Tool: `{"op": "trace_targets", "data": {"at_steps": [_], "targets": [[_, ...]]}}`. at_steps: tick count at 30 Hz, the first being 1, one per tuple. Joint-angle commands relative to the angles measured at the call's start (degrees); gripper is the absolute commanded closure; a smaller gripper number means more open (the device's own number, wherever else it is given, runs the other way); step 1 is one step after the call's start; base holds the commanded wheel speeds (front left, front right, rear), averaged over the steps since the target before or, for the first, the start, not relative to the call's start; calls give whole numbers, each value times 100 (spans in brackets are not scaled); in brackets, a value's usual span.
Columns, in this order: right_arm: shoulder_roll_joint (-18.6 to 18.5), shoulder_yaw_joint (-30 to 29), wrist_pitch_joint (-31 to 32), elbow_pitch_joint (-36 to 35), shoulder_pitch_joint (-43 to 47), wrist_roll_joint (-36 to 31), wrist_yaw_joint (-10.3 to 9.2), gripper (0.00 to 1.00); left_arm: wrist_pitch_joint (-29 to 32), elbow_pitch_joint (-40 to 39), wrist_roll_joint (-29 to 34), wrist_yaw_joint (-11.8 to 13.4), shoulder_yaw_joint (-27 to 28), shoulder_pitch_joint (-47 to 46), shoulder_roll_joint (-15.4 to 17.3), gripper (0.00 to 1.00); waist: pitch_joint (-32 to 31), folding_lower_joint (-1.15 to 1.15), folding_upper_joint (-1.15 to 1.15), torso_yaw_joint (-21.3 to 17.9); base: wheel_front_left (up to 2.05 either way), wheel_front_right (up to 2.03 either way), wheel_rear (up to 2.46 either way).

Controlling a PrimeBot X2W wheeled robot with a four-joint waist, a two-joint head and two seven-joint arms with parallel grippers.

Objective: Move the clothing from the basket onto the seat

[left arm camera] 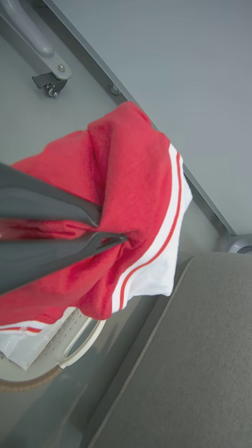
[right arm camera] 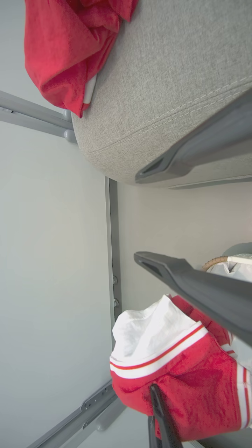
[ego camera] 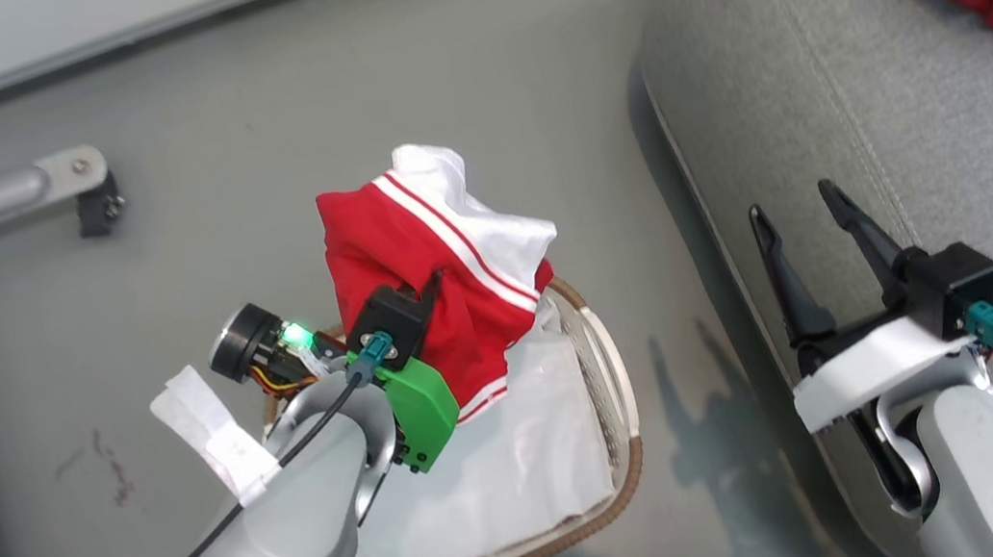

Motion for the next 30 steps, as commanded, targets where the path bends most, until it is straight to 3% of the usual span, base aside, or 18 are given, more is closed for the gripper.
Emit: {"op": "trace_targets", "data": {"at_steps": [1,15,30], "targets": [[-28,5,-14,45,172,-67,-8,0,-19,-182,79,-21,2,78,100,100,-900,0,0,380,0,0,0],[-27,152,-14,195,668,-162,-8,0,47,-1486,-28,-90,-246,-460,634,100,-1982,0,0,475,0,0,0],[-26,770,-14,166,76,-342,-8,0,441,-2483,-593,-89,-802,-1401,860,100,-2245,0,0,563,0,0,0]]}}
